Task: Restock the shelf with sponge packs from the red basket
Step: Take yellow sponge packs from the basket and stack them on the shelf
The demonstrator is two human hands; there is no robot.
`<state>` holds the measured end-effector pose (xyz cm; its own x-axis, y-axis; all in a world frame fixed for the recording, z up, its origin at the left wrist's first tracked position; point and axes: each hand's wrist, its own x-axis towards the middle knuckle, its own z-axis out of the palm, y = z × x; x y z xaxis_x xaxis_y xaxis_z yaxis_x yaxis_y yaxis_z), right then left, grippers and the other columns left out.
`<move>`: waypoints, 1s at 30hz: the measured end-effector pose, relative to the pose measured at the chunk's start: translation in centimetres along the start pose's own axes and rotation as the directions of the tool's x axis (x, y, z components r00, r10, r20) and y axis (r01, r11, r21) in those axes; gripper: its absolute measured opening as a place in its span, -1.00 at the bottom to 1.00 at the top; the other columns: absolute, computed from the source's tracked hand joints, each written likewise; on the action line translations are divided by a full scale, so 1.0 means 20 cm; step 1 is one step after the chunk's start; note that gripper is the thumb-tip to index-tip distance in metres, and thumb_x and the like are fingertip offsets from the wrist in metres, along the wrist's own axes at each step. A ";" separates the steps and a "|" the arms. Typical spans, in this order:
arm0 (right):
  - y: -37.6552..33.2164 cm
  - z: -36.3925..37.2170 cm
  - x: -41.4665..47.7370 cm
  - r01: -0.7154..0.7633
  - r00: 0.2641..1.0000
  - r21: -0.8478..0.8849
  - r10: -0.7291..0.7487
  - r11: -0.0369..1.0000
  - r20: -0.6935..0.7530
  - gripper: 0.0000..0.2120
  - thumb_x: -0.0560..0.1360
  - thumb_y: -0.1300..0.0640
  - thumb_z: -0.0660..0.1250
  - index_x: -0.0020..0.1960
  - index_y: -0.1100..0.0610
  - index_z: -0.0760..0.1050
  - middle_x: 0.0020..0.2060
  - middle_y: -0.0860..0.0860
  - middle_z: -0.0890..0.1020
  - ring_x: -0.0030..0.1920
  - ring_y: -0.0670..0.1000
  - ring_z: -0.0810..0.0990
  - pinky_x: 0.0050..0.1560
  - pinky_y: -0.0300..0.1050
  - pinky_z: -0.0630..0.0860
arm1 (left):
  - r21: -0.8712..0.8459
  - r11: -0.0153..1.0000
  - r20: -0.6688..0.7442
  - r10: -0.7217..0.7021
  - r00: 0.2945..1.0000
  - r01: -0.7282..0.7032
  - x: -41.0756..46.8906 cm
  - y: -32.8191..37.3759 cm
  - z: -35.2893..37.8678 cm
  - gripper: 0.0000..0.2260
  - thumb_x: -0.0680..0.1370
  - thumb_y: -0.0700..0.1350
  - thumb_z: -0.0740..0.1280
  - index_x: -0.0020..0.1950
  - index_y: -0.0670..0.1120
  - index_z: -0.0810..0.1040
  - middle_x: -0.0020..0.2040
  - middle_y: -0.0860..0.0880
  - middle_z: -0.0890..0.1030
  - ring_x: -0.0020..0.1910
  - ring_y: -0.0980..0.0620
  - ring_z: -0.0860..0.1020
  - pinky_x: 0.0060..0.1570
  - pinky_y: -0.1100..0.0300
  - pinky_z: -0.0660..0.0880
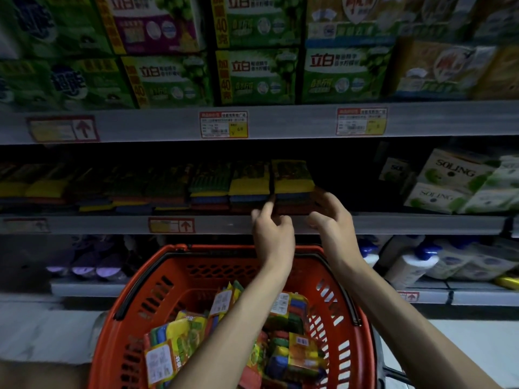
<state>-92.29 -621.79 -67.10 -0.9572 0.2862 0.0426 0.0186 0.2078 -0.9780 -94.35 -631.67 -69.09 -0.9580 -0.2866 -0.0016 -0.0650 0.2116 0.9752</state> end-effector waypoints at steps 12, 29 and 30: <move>0.02 -0.04 0.09 -0.084 0.996 -0.091 0.082 0.992 -0.031 -0.67 0.46 0.26 0.35 0.23 0.19 0.55 -0.07 0.06 0.66 -0.03 0.10 0.62 -0.04 0.01 0.52 | 0.004 0.998 0.018 -0.066 0.998 0.066 -0.01 -0.09 -0.04 -0.57 0.65 -0.20 0.28 0.52 0.02 0.42 0.18 0.00 0.54 0.02 -0.08 0.63 -0.07 0.10 0.56; 0.06 -0.01 0.12 -0.096 0.995 -0.131 0.099 0.987 0.017 -0.57 0.37 0.14 0.35 0.23 -0.01 0.50 0.08 -0.02 0.66 0.14 0.05 0.63 0.24 0.10 0.57 | 0.069 0.992 0.101 -0.109 0.989 0.102 0.04 -0.15 -0.01 -0.55 0.65 -0.14 0.27 0.55 0.04 0.37 0.08 0.00 0.61 -0.12 0.04 0.59 -0.35 0.31 0.36; 0.06 -0.01 0.12 -0.098 0.995 -0.123 0.101 0.988 0.014 -0.51 0.33 0.11 0.33 0.26 0.00 0.51 0.11 -0.01 0.66 0.15 0.04 0.63 0.25 0.10 0.57 | 0.081 0.992 0.104 -0.105 0.989 0.097 0.03 -0.14 -0.01 -0.54 0.66 -0.15 0.27 0.56 0.04 0.35 0.06 0.03 0.61 -0.12 0.06 0.59 -0.35 0.33 0.36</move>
<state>-94.55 -620.75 -68.13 -0.9545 0.2923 -0.0592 0.1481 0.2922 -0.9448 -94.77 -632.63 -71.81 -0.9696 -0.2090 -0.1274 -0.1802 0.2576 0.9493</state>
